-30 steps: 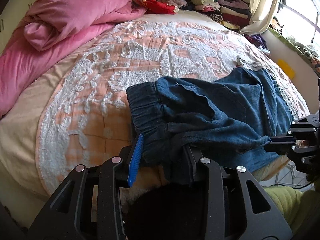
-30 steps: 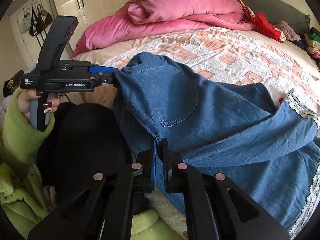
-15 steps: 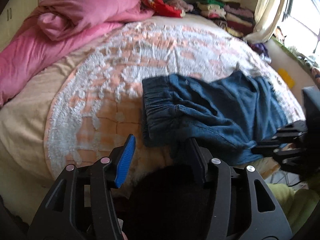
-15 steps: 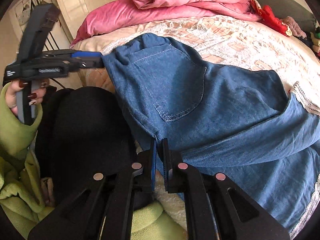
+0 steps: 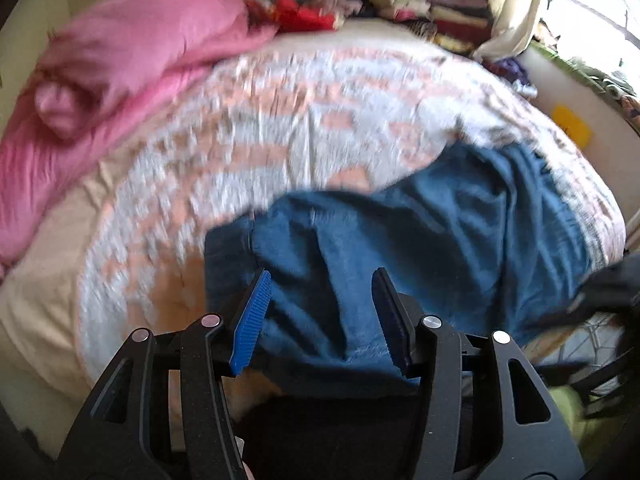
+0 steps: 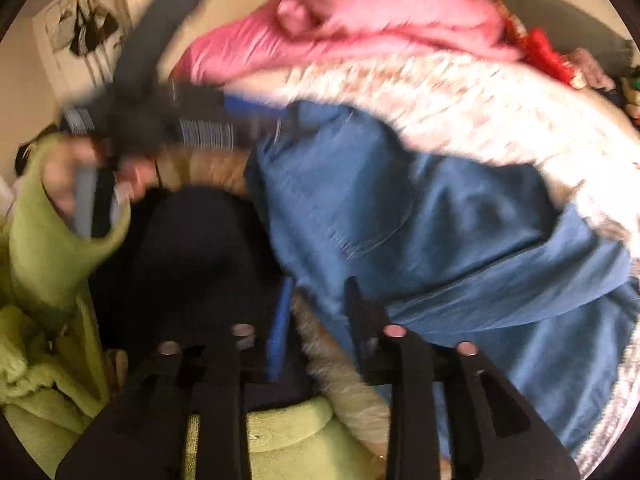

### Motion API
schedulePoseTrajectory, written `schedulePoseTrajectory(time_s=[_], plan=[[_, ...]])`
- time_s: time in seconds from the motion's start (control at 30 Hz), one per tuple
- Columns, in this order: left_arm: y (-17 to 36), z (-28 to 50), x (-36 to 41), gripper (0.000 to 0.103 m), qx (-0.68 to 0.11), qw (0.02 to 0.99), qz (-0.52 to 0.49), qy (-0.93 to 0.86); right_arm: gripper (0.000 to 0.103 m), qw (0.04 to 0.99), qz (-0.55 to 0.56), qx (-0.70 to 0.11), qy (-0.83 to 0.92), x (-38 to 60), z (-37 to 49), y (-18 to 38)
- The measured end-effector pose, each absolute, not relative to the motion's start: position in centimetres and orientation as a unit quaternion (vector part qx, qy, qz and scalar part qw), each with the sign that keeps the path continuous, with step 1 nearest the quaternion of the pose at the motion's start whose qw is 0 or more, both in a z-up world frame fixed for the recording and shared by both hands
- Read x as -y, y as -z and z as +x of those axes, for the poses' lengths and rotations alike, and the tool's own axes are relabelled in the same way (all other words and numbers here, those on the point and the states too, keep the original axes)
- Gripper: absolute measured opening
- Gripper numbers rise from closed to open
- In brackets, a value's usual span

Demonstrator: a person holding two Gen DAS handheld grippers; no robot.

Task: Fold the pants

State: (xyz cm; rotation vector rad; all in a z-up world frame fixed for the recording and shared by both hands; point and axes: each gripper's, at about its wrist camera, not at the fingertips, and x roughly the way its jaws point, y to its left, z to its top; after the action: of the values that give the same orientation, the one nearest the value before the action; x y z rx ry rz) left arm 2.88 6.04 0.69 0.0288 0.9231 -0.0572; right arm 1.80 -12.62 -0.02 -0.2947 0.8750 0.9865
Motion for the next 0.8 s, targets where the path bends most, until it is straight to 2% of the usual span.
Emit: schedulePoseTrajectory(time_s=[0.1, 0.23, 0.3, 0.4, 0.63, 0.8], plan=[[0.9, 2.5, -6.7, 0.044, -0.462, 0.887, 0.002, 0.027, 0.043, 0.805, -0.114, -0.390, -0.432, 13.6, 3.2, -1.2], [1.1, 2.1, -6.7, 0.044, -0.459, 0.888, 0.004, 0.028, 0.052, 0.798, -0.079, -0.413, -0.432, 12.4, 5.3, -0.3], [1.1, 2.1, -6.7, 0.044, -0.459, 0.888, 0.004, 0.029, 0.056, 0.789, -0.080, -0.438, -0.423, 11.1, 6.1, 1.2], [1.1, 2.1, -6.8, 0.044, -0.458, 0.888, 0.000, 0.031, 0.057, 0.769, -0.094, -0.504, -0.382, 10.4, 6.9, 4.8], [-1.0, 0.9, -7.0, 0.044, -0.423, 0.905, -0.021, 0.029, 0.061, 0.795, -0.082, -0.462, -0.383, 12.3, 5.4, 2.6], [-2.1, 0.4, -7.3, 0.055, -0.415, 0.909, -0.027, 0.019, 0.063, 0.812, -0.053, -0.450, -0.367, 15.2, 5.4, 1.2]])
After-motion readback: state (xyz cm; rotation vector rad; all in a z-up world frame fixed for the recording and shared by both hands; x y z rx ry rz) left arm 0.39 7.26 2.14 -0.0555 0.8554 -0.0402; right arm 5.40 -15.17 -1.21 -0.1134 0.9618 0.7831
